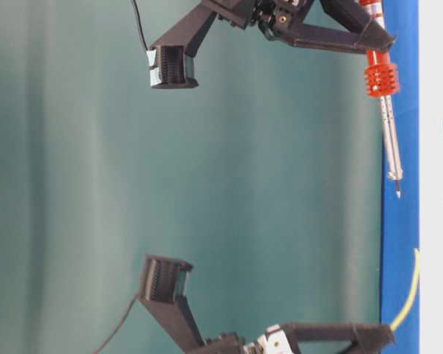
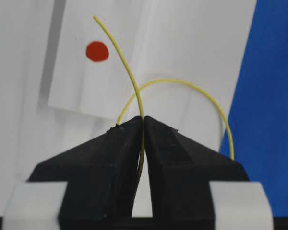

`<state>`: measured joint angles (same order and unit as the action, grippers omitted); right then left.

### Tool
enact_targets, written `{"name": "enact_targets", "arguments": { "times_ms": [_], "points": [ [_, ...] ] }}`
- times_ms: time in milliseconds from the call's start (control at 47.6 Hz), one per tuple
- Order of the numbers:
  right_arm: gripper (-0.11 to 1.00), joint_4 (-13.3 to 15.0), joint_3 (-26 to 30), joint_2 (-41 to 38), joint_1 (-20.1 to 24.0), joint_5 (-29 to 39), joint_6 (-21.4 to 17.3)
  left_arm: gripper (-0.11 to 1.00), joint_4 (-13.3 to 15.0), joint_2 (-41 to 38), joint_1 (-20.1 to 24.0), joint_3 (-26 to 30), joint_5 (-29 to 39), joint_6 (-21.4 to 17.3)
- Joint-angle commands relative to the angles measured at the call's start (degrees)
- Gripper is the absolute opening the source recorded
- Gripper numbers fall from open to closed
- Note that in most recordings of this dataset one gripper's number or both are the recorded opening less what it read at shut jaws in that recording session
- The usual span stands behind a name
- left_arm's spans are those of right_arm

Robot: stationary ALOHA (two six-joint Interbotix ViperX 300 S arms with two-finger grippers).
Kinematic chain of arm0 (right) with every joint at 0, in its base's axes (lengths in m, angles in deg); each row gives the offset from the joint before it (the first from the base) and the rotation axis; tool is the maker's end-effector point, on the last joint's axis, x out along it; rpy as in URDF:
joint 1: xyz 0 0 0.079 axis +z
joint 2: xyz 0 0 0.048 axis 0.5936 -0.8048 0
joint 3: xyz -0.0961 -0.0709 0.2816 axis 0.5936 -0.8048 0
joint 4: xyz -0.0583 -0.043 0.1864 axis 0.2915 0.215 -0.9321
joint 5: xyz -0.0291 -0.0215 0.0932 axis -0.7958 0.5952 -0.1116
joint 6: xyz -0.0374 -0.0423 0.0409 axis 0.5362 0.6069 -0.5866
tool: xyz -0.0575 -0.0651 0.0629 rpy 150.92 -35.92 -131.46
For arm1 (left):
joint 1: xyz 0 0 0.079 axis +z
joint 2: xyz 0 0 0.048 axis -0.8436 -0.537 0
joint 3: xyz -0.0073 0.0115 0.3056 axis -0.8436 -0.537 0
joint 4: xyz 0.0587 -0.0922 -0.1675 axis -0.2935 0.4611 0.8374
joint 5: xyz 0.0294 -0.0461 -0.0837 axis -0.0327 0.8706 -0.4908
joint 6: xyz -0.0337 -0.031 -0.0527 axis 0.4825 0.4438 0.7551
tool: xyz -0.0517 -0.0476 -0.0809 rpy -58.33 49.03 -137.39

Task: Touch the tip of the soldering iron to the tip of the solder at the mark.
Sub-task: 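Bring the wire tip to the left red dot, iron tip toward it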

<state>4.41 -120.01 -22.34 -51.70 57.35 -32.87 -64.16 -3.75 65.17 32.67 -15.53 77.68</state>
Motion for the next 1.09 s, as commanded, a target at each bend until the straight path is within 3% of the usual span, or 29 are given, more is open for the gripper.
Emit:
{"name": "enact_targets", "arguments": {
  "times_ms": [0, 336, 798, 1071],
  "points": [
    [0.06, 0.09, 1.58, 0.53, -0.09, -0.44, 0.0, 0.03, -0.09, 1.76, -0.09, -0.53, -0.35, 0.88],
    [0.06, 0.09, 1.49, 0.53, -0.09, -0.62, -0.35, 0.03, -0.18, 0.97, -0.09, -5.1, -7.38, 2.11],
    [0.06, 0.09, 2.46, -0.26, 0.09, -0.62, -0.26, 0.03, -0.09, -1.14, -0.09, -5.19, -7.56, 2.11],
    [0.06, 0.09, 6.24, -3.6, 0.7, 0.44, -0.09, 0.03, -0.09, -0.79, -0.09, -5.54, -7.21, 3.16]
  ]
}}
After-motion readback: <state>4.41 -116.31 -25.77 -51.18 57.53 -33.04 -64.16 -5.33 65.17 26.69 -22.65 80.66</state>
